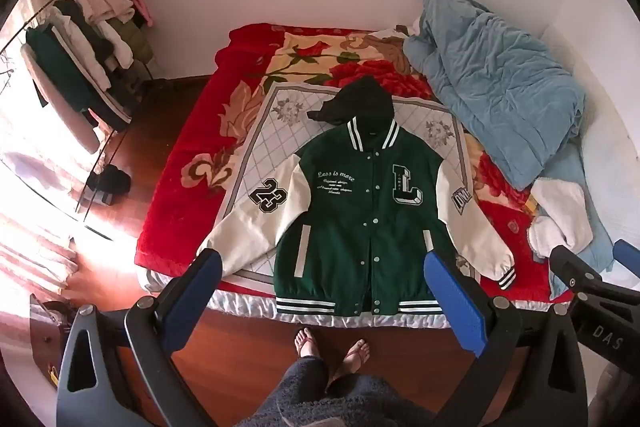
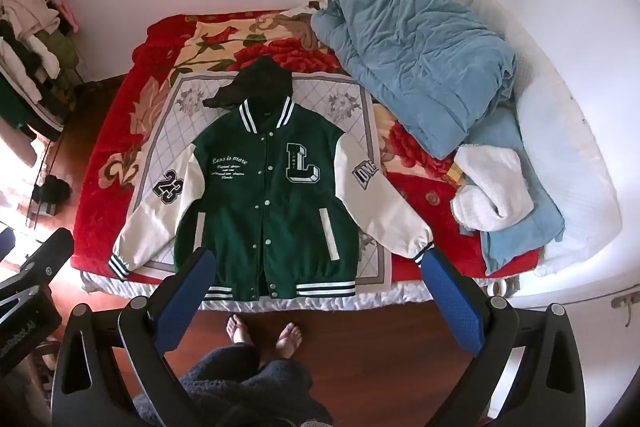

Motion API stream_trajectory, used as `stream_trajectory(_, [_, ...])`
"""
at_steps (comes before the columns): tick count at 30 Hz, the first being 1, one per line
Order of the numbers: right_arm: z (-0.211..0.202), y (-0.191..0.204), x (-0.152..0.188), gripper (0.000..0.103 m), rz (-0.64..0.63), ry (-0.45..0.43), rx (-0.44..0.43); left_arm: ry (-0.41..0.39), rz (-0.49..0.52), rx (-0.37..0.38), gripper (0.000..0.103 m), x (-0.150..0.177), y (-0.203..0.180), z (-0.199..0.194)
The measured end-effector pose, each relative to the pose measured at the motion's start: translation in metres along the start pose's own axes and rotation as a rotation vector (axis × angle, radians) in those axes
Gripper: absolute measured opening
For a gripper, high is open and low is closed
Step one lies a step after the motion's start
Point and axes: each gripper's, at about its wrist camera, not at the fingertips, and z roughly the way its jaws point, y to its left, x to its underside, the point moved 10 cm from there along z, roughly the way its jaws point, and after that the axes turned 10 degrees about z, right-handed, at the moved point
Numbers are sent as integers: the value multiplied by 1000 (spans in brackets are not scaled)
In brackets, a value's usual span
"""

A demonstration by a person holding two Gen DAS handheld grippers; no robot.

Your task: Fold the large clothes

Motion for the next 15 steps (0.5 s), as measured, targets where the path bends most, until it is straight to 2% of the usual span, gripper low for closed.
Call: stream_trajectory(15, [-5,-1,0,103,9,3,-10,-6,-3,0,103,-1,0,0])
